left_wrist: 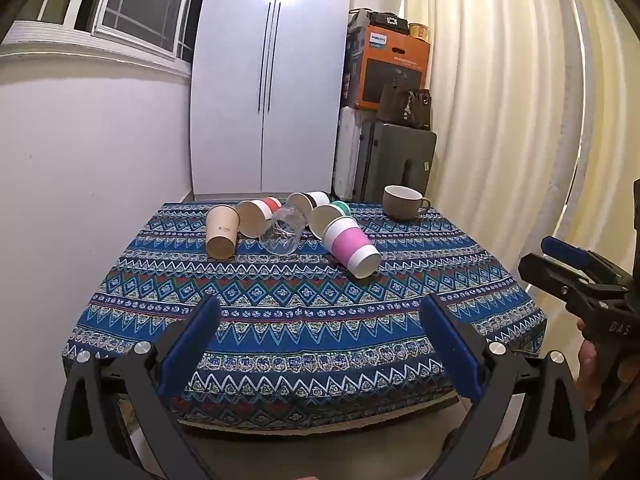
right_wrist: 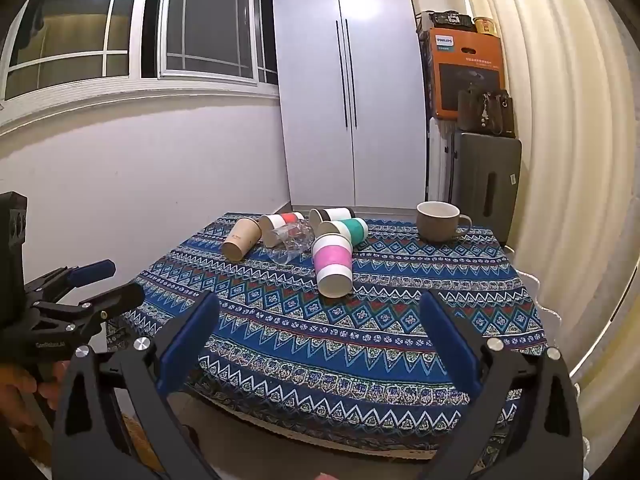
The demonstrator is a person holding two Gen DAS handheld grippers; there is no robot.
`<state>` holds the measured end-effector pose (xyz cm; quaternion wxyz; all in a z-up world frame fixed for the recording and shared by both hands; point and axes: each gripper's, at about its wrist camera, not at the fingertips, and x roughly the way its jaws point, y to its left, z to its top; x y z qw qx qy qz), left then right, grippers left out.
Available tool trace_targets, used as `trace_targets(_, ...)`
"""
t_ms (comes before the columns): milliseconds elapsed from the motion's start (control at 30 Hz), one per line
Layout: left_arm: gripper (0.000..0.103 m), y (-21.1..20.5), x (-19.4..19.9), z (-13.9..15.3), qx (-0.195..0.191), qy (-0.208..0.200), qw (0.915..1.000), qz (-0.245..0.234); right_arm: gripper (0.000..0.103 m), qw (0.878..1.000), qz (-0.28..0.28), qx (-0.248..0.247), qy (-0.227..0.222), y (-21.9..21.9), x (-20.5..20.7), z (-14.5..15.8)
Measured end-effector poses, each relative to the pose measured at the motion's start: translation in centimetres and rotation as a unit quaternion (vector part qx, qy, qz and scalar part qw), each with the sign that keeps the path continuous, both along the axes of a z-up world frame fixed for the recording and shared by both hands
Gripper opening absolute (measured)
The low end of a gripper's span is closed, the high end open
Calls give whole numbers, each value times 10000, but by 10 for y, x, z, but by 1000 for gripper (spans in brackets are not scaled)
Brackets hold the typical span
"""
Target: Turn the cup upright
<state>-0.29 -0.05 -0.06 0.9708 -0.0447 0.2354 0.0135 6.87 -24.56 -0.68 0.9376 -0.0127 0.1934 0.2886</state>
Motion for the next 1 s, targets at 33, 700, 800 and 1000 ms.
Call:
trace_targets(33,97,1,1,-1,-19,13,10000,-8,98,10000,1,-4,2,0,0,0)
trace_targets(700,97,1,3,0,23,19,10000,-23,98,10000,0,-8,4,1,1,-1)
trace_targets(800,97,1,3,-1,32,36,10000,-38,98,10000,-5,-19,8,1,1,-2)
trace_targets(1000,97,0,3,0,48,28,10000,-47,98,10000,-7,-34,7,1,1,-2)
